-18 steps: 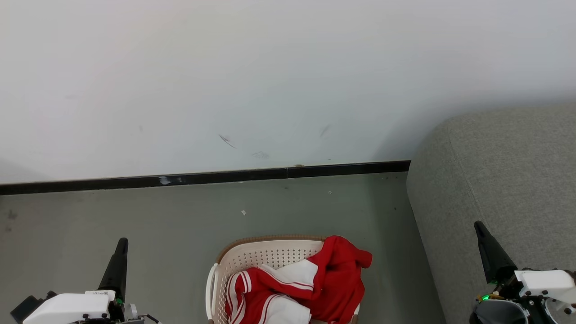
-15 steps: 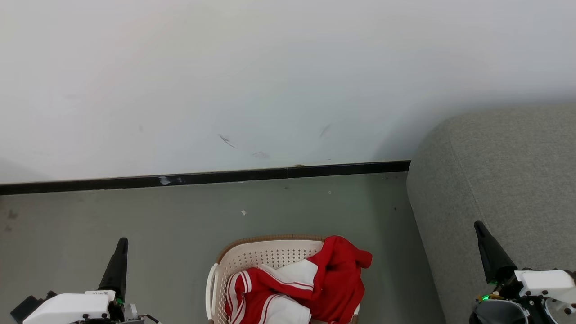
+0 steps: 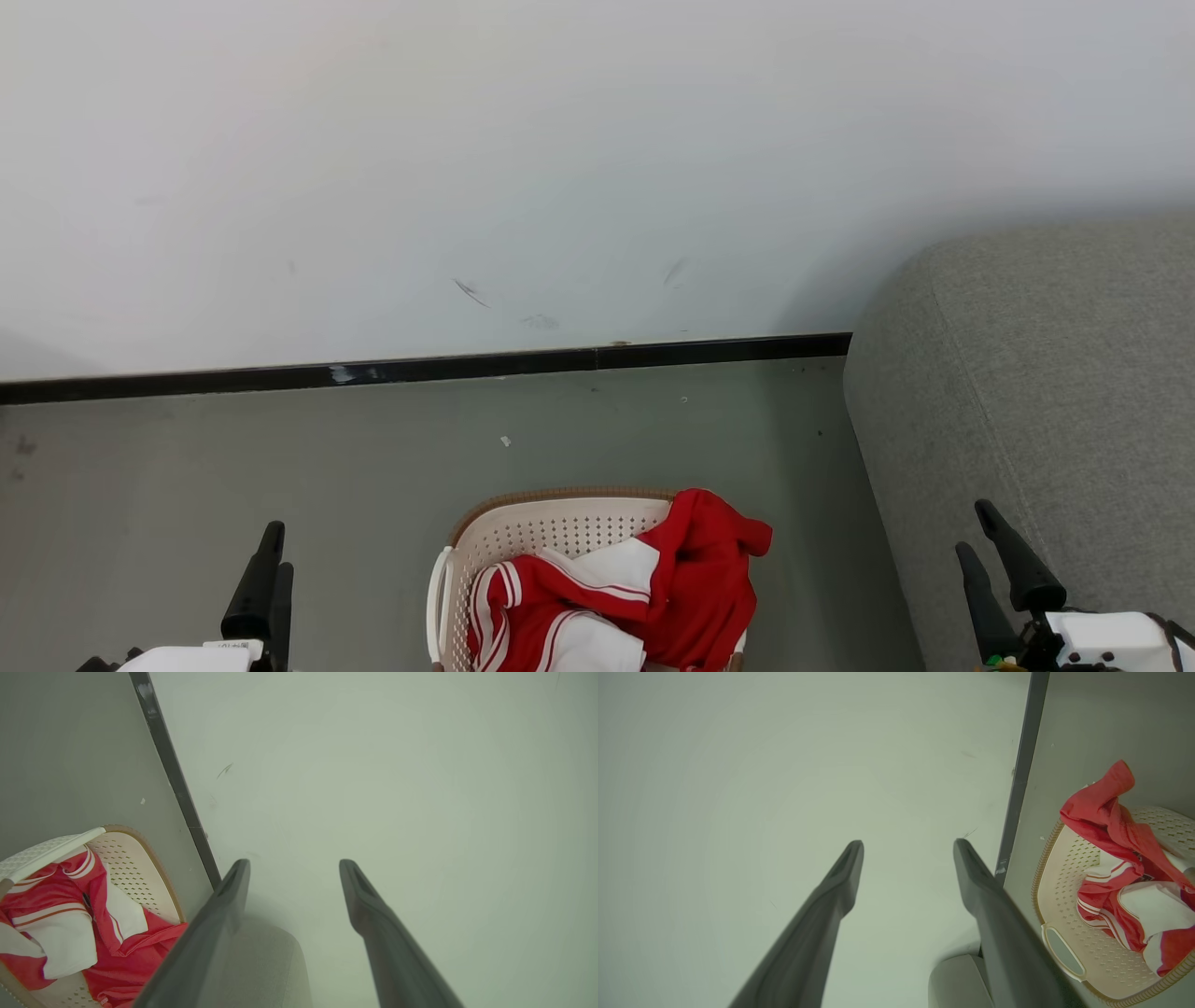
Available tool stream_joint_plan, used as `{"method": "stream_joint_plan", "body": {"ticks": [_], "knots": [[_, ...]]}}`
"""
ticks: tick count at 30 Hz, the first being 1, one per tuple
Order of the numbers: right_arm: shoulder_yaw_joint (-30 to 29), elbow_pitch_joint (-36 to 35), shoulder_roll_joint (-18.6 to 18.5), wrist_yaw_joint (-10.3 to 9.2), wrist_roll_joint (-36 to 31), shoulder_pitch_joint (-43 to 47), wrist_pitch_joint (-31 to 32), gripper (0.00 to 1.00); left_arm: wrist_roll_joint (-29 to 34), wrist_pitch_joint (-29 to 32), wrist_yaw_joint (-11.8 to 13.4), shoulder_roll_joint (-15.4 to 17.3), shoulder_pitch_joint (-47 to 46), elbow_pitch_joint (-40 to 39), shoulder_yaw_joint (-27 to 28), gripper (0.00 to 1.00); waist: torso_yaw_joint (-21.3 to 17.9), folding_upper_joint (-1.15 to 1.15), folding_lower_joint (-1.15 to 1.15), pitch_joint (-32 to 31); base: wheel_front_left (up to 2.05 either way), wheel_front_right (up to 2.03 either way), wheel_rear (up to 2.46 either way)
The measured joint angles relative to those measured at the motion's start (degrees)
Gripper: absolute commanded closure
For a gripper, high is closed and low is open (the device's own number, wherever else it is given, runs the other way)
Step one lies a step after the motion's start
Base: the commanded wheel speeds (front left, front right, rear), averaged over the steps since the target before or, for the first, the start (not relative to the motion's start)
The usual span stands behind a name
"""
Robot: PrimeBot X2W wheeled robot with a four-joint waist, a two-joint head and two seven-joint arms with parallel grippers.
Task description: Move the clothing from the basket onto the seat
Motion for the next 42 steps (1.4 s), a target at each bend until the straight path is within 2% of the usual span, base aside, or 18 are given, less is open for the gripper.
{"method": "stream_joint_plan", "body": {"ticks": [16, 24, 32, 39, 42], "knots": [[0.77, -2.38, -0.04, 0.0, -0.57, -0.83, -2.38, 0.0, -0.01, -1.44, -0.01, 0.14, -0.08, -0.43, 0.11, 0.0, 0.06, 0.0, 0.02, 0.1, 0.0, 0.0, 0.0], [1.88, -3.96, -0.11, 0.0, -2.19, -0.97, -4.15, 0.0, 1.79, -2.77, -0.04, 0.82, -0.92, -1.49, 0.0, 0.0, 0.12, 0.0, 0.27, 0.01, 0.0, 0.0, 0.0], [3.82, -5.67, -1.58, 0.0, -6.83, -1.15, -6.01, 0.0, 5.68, -5.04, -0.09, 2.16, -1.03, -3.05, -1.05, 0.0, 0.13, 0.0, 0.47, -0.11, 0.0, 0.0, 0.0], [5.78, -7.14, -3.56, 0.01, -12.73, -2.37, -7.51, 0.0, 10.83, -7.15, -0.12, 4.02, -1.21, -3.59, -2.71, 0.0, 0.13, 0.0, 0.51, -0.12, 0.0, 0.0, 0.0], [7.06, -7.2, -5.54, 0.01, -17.92, -2.43, -8.54, 0.0, 13.74, -8.16, -0.53, 4.8, -1.23, -3.75, -3.57, 0.0, 0.13, 0.0, 0.48, -0.08, 0.0, 0.0, 0.0]]}}
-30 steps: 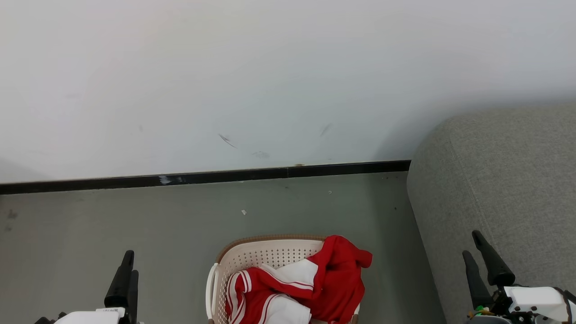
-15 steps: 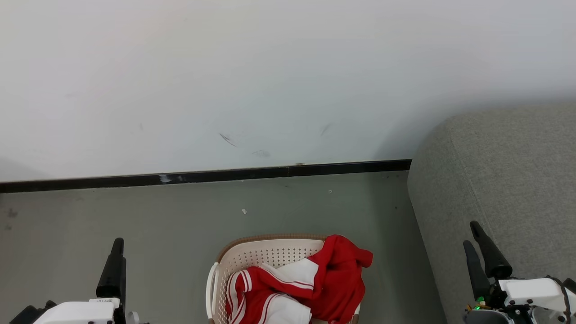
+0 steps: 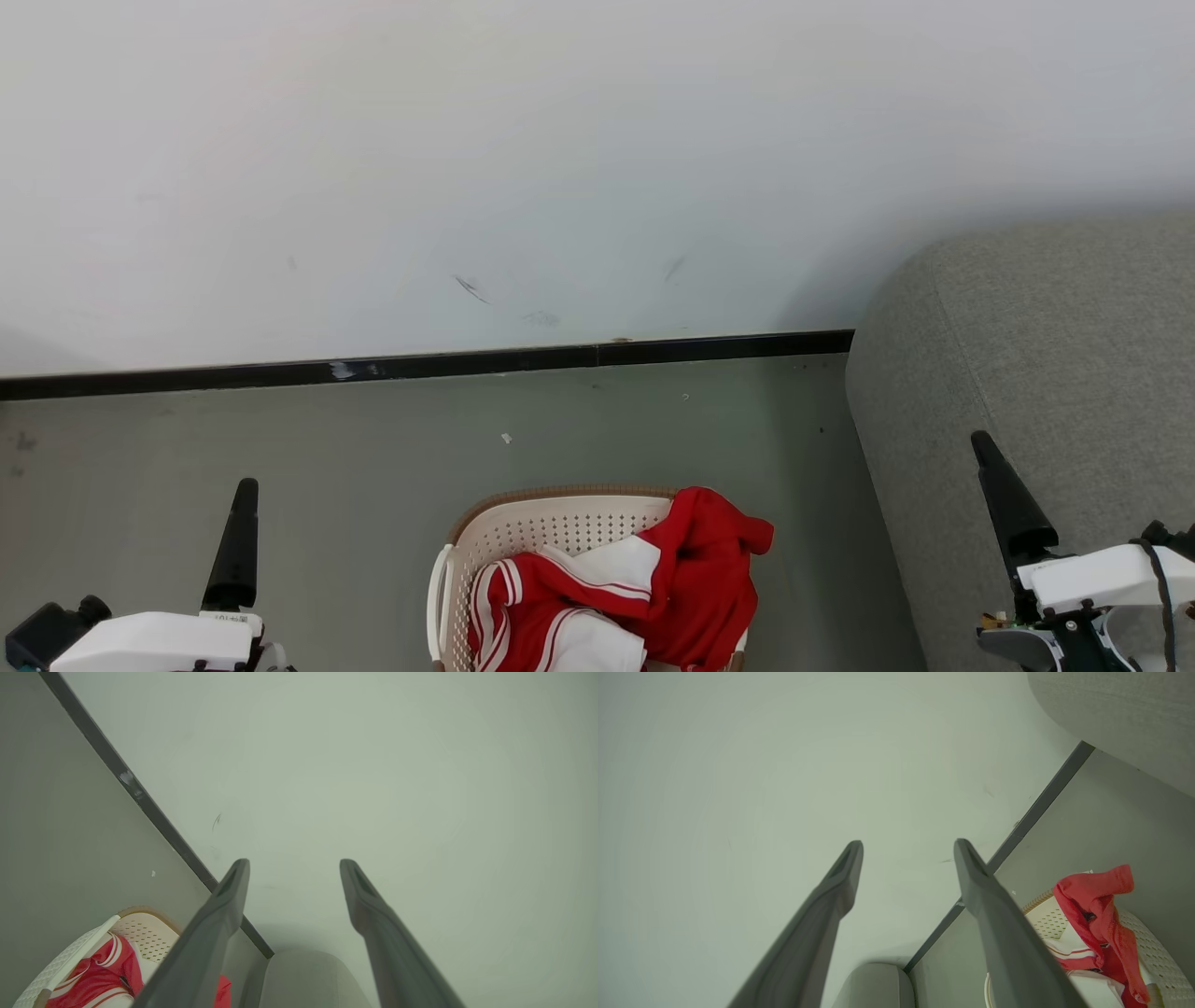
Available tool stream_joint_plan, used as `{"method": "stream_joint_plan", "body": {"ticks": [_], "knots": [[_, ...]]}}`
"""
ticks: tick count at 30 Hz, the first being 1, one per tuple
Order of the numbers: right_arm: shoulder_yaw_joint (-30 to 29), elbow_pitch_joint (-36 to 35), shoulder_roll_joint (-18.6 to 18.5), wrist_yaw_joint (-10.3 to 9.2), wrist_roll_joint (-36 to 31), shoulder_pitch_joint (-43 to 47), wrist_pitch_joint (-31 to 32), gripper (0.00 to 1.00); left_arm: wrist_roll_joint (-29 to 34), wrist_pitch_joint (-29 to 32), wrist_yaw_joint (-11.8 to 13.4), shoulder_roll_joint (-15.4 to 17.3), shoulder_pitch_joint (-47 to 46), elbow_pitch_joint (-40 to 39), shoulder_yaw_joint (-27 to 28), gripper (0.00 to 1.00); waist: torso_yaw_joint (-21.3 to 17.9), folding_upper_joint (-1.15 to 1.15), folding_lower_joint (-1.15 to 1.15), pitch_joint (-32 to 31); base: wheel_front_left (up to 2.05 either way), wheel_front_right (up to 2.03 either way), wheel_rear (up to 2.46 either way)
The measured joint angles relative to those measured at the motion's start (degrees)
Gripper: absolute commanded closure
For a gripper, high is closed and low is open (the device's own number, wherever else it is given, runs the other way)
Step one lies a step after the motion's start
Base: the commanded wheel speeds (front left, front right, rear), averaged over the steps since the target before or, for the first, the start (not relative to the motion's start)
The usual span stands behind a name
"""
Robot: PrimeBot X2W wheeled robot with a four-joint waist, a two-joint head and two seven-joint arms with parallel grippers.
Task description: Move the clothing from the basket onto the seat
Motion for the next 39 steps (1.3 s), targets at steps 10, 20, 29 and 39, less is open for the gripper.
{"method": "stream_joint_plan", "body": {"ticks": [10, 20, 29, 39], "knots": [[2.37, -0.69, -1.19, 0.01, -10.98, -0.87, -1.9, 0.0, 10.82, -2.36, -0.14, 2.78, -0.02, -0.15, -2.04, 0.0, 0.01, 0.0, -0.24, 0.32, 0.0, 0.0, 0.0], [3.07, -1.99, -1.96, 0.02, -23.8, -1.28, -3.93, 0.0, 23.66, -4.22, 0.03, 4.16, -1.04, -1.23, -3.04, 0.0, 0.06, 0.0, -0.4, 0.68, 0.0, 0.0, 0.0], [3.57, -2.14, -2.49, 0.05, -34.62, -2.13, -5.57, 0.0, 33.16, -5.82, 1.12, 4.68, -1.04, -1.32, -4.91, 0.0, 0.15, 0.0, -0.43, 0.8, 0.0, 0.0, 0.0], [3.32, -2.91, -1.32, 0.05, -44.9, -2.14, -7.56, 0.0, 41.47, -7.86, 2.16, 4.67, -1.04, -0.73, -6.25, 0.0, 0.19, 0.0, -0.44, 0.81, 0.0, 0.0, 0.0]]}}
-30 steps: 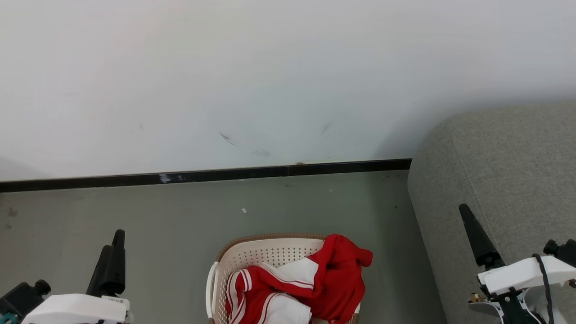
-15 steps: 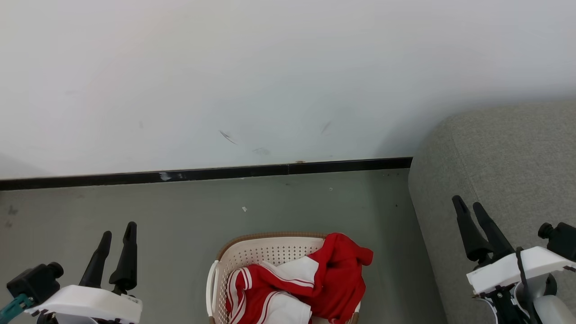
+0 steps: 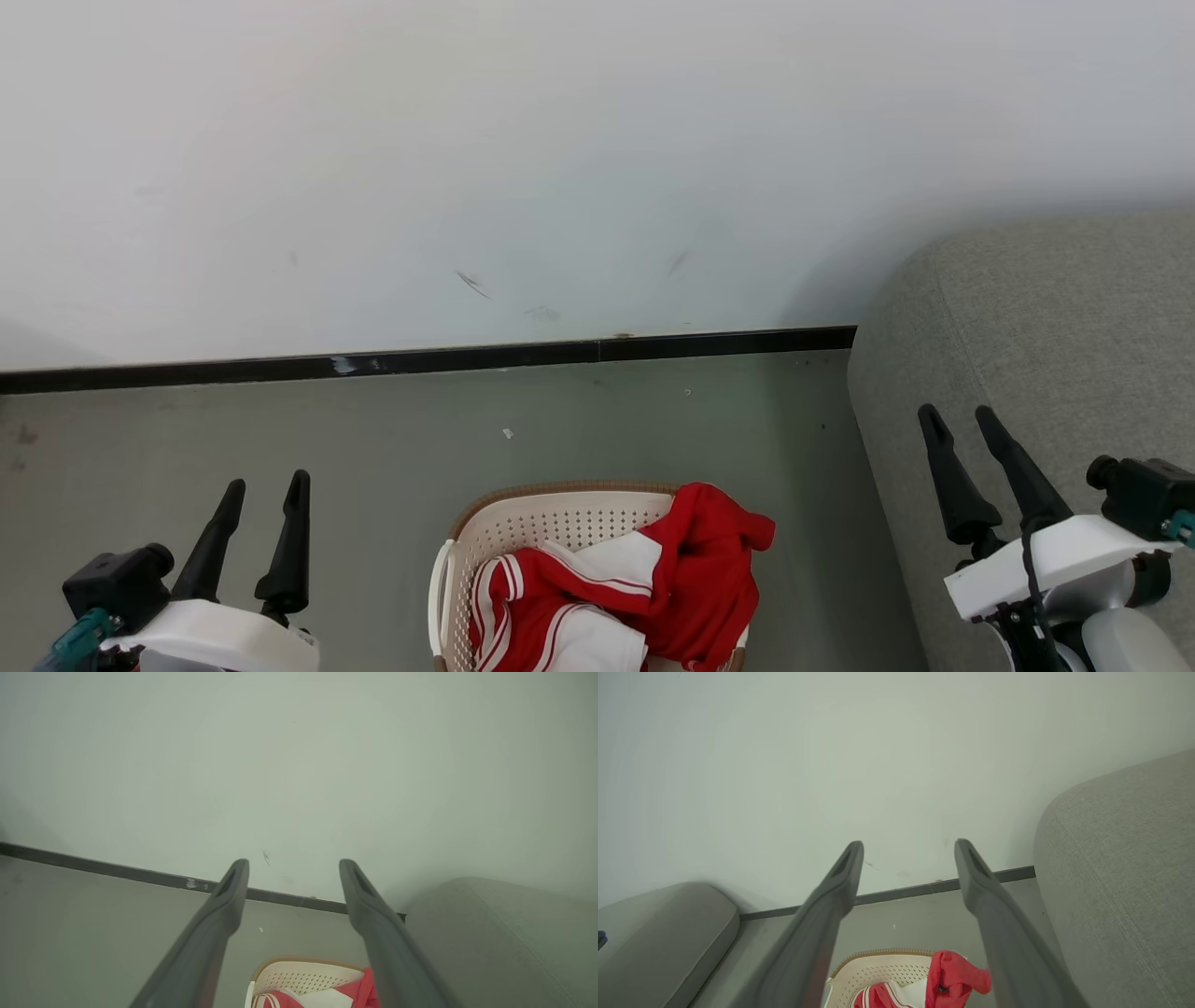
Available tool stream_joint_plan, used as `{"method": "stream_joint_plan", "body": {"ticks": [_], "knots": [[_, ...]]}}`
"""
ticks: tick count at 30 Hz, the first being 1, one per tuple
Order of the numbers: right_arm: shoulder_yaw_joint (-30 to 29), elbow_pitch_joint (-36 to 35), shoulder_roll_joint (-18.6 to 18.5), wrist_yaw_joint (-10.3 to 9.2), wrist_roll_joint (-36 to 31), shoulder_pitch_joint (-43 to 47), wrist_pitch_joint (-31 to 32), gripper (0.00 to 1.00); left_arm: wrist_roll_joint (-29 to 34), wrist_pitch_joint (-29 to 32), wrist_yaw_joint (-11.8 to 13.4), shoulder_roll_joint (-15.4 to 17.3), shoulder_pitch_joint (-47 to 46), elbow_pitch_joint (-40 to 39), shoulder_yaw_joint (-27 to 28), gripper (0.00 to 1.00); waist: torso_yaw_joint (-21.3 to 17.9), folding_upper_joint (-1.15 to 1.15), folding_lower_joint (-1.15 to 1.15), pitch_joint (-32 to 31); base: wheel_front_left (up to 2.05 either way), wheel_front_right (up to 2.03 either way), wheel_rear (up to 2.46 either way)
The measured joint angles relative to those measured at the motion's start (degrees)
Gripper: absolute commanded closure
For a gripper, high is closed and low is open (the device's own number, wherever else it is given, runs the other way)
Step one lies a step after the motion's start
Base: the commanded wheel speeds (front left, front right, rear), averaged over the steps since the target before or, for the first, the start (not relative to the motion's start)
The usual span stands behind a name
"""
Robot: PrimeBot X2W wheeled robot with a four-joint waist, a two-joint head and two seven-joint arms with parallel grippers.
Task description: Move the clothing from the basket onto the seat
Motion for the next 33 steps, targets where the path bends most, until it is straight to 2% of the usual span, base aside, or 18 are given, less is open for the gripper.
{"method": "stream_joint_plan", "body": {"ticks": [20, 33], "knots": [[-0.9, -1.3, 1.68, 0.02, -18.12, -0.01, -3.91, 0.0, 15.21, -3.75, 0.45, -0.18, -1.05, 1.03, -0.47, 0.0, 0.16, 0.0, -0.01, -0.08, 0.0, 0.0, 0.0], [-1.65, -1.15, 2.64, 0.02, -18.31, 0.02, -3.91, 0.0, 16.07, -3.75, 0.25, -0.82, -1.05, 1.48, 0.65, 0.0, 0.33, 0.0, -0.01, 0.01, 0.0, 0.0, 0.0]]}}
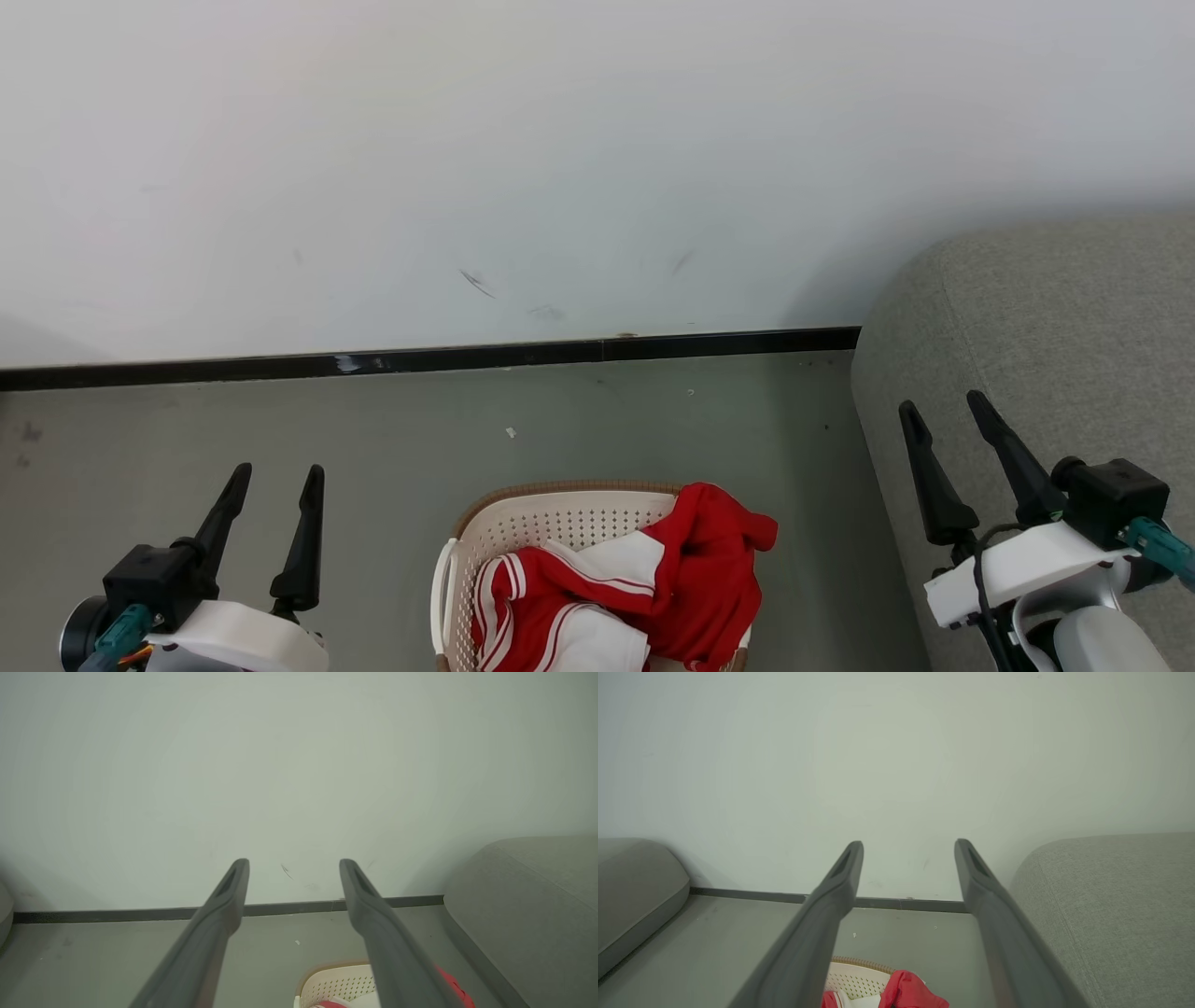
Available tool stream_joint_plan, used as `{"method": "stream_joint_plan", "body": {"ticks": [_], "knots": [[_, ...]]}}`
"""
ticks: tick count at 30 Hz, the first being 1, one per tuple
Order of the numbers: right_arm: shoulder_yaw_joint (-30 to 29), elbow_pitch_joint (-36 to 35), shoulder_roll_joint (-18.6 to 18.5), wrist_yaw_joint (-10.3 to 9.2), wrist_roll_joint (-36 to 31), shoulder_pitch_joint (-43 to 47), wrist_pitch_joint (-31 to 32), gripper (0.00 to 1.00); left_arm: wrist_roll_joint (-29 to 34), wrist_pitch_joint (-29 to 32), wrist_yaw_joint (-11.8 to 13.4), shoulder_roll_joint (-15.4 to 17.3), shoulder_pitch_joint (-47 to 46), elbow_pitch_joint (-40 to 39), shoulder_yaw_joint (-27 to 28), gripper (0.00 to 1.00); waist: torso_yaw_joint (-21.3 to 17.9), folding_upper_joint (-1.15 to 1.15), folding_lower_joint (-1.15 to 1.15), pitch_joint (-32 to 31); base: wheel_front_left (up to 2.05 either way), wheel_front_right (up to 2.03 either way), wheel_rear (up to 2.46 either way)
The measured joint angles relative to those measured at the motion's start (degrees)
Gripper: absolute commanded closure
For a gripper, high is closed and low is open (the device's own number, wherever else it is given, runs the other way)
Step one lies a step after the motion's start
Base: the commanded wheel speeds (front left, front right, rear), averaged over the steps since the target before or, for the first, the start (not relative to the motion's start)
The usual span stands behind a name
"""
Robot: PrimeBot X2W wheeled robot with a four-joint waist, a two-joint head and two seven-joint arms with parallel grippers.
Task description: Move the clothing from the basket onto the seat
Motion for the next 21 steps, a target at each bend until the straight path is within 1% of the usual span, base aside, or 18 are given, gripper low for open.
{"method": "stream_joint_plan", "body": {"ticks": [2, 11, 16, 21], "knots": [[-0.11, 0.02, 0.09, 0.0, 0.0, 0.01, 0.0, 0.0, 0.01, 0.0, -0.38, -0.02, 0.0, 0.05, 0.26, 0.0, 0.0, 0.0, 0.0, 0.02, 0.0, 0.0, 0.0], [-0.8, -0.02, 0.66, 0.0, 0.02, 0.0, 0.0, 0.0, 0.11, 0.0, -0.47, -0.51, 0.0, 0.3, 1.08, 0.0, -0.11, 0.0, 0.0, 0.19, 0.0, 0.0, 0.0], [-1.19, -0.11, 0.93, 0.0, 0.08, 0.0, 0.0, 0.0, 0.48, 0.0, -0.97, -1.33, -0.01, 0.31, 1.3, 0.0, -0.2, 0.0, 0.0, 0.61, 0.0, 0.0, 0.0], [-1.35, -0.13, 1.02, 0.0, 0.1, 0.0, 0.0, 0.0, 0.52, 0.0, -1.44, -1.44, -0.23, 0.41, 1.52, 0.0, -0.28, 0.0, 0.0, 1.09, 0.0, 0.0, 0.0]]}}
